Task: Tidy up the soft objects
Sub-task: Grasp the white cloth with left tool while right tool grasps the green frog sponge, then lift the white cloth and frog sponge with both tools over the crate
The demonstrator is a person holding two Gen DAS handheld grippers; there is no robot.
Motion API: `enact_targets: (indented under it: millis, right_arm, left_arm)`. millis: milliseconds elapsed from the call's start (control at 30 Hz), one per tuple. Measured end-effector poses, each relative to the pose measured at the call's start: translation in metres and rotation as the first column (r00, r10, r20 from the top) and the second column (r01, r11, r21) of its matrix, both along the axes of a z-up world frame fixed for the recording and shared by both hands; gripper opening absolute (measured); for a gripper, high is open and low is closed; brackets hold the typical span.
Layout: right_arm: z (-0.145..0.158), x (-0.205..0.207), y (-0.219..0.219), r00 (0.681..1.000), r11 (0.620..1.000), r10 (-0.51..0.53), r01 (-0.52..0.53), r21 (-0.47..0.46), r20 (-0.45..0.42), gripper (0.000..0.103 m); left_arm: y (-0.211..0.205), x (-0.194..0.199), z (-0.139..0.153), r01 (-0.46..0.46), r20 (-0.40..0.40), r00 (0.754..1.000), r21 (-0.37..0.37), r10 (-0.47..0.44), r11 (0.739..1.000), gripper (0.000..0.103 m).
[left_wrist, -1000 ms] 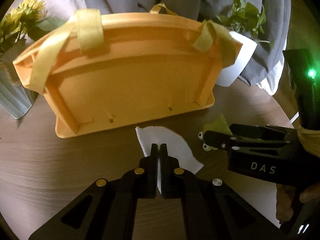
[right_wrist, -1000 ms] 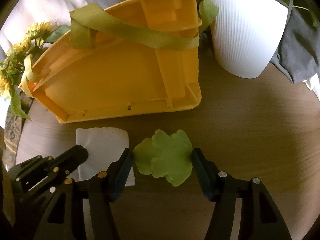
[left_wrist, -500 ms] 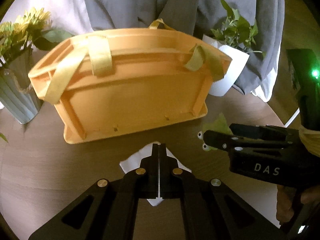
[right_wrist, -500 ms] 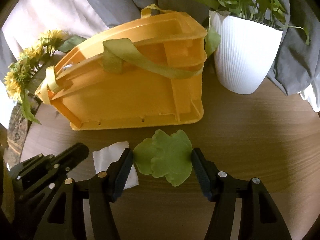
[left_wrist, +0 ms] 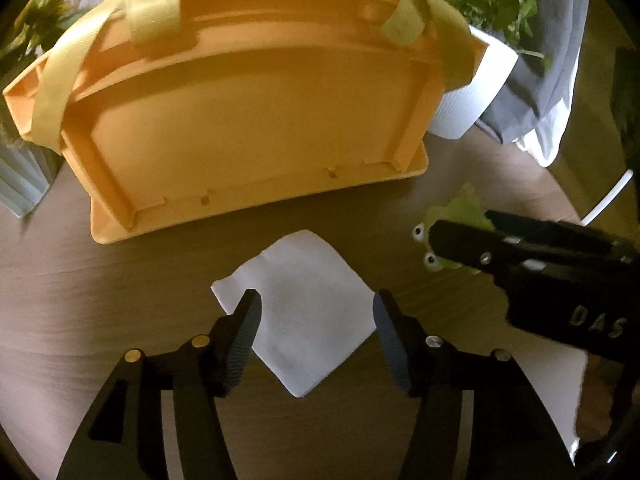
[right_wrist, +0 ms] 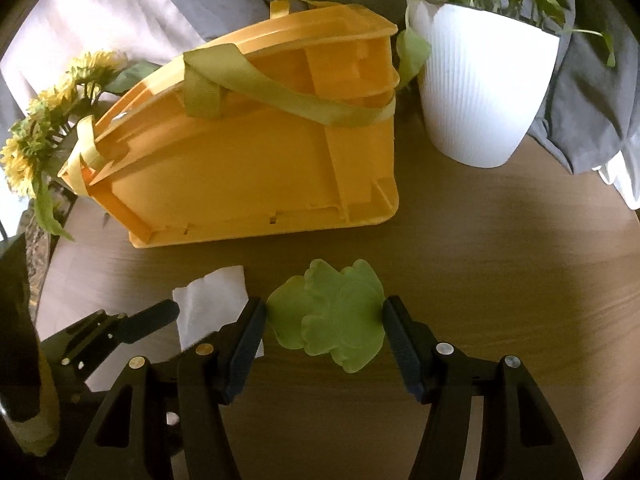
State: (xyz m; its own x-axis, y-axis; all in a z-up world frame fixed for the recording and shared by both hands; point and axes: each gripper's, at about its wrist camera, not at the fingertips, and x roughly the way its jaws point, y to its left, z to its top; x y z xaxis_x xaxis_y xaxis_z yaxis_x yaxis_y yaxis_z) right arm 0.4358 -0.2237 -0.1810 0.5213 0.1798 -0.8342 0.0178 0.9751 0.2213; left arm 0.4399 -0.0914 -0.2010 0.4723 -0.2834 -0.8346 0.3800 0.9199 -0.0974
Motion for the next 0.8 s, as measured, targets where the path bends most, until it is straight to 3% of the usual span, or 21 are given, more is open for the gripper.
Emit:
enact_targets:
  millis: [133,367,567,800]
  right_arm:
    - [-0.002,0.000,-0.002,1.000,1.000,-0.004,0.004,-0.001,-0.005,0.062]
    - [-0.004,0.000,-0.002,1.000,1.000,-0.001,0.001,-0.004,-0.011,0.062]
    - [-0.001,-0.001,0.004,1.000,1.000,0.009,-0.009,-0.007,-0.006,0.062]
    - [0.004,-0.005,0.001,1.000,1.000,0.002,-0.002,0.001,0.007,0.062]
  left_arm:
    - [-0.005,-0.001,-0.009,0.010,-0.007,1.000,0.033,-0.010,0.999,0.056]
    - [-0.001,-0.002,-0.010,0.019,-0.002,1.000,0.038,-0.019,0.999,0.008]
    - [0.003,-0.005,-0.008,0.022,0.010,1.000,0.025,-0.022,0.999,0.003]
    - [0.008,-0.011,0.013,0.009,0.085,0.996,-0.016,-0.007,1.000,0.003]
